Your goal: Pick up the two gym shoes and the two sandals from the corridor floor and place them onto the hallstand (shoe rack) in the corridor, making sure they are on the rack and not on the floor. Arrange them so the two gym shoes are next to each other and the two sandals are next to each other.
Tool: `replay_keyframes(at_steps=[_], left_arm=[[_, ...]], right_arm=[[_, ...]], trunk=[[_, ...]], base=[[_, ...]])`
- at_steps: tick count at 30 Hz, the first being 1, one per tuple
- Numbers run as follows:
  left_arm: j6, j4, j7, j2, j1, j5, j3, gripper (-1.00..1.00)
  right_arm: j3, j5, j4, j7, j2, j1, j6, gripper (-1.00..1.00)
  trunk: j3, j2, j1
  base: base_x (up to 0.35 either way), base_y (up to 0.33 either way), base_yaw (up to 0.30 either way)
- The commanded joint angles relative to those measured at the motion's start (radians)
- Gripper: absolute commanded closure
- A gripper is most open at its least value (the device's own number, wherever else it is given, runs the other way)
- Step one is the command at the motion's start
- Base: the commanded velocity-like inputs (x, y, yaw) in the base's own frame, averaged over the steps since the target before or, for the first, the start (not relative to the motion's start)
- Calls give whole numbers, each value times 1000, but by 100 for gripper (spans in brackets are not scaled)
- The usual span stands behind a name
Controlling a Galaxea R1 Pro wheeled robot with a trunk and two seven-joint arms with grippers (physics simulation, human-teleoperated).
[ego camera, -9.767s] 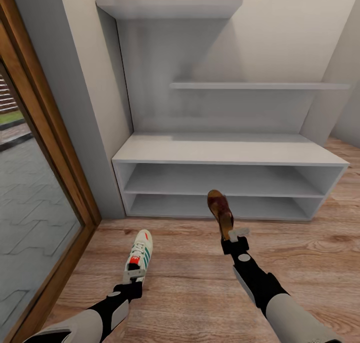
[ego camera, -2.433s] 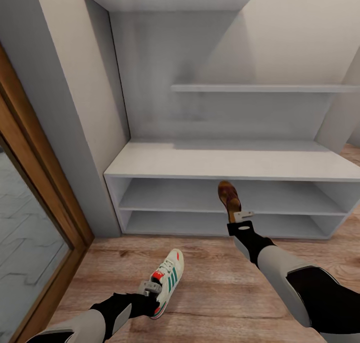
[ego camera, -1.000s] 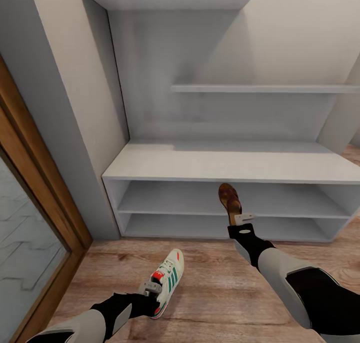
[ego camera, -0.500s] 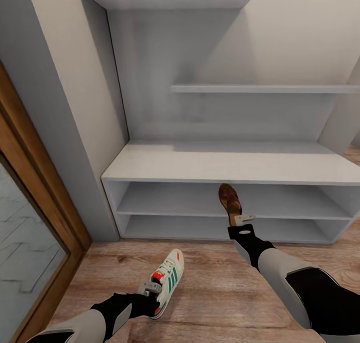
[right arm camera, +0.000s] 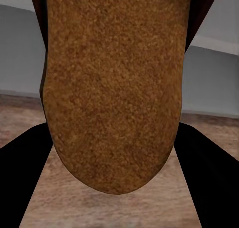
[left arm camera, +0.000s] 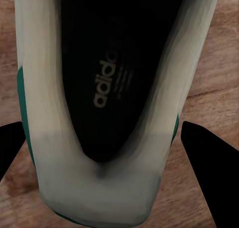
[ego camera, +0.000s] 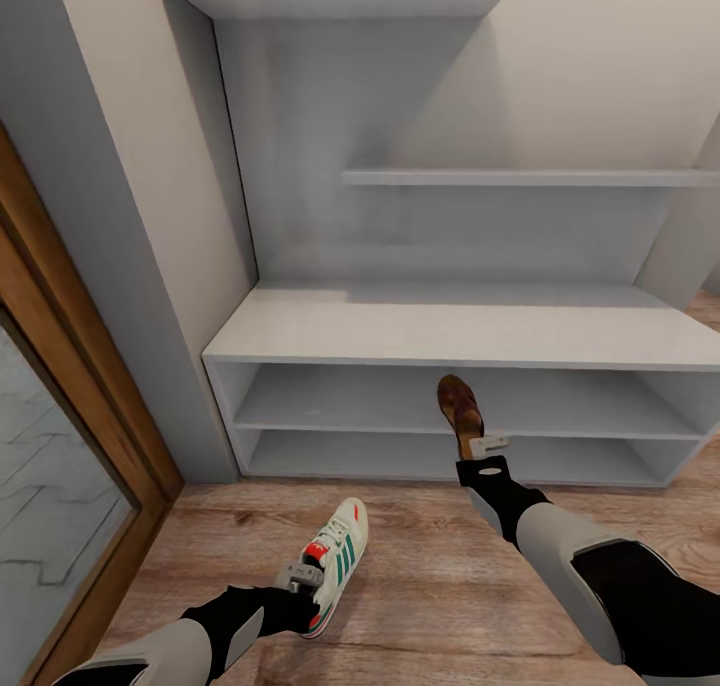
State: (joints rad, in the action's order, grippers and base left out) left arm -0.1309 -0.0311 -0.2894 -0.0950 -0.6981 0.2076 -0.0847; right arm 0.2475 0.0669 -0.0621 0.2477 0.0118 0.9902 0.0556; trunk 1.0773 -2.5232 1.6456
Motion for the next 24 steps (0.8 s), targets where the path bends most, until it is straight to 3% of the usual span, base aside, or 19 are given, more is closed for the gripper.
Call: replay_keyframes(at_steps=[1,24], left_arm=[[-7,-3,-4,0,0,9,-9,100],[-7,-3,-4,0,0,9,-9,100]], right_arm=[[9,7,-2,4,0,0,6,100],[9,7,-1,4,7,-1,6,100]], trunk=[[1,0,0],[1,0,0]], base=[[0,0,0],[40,23,0]])
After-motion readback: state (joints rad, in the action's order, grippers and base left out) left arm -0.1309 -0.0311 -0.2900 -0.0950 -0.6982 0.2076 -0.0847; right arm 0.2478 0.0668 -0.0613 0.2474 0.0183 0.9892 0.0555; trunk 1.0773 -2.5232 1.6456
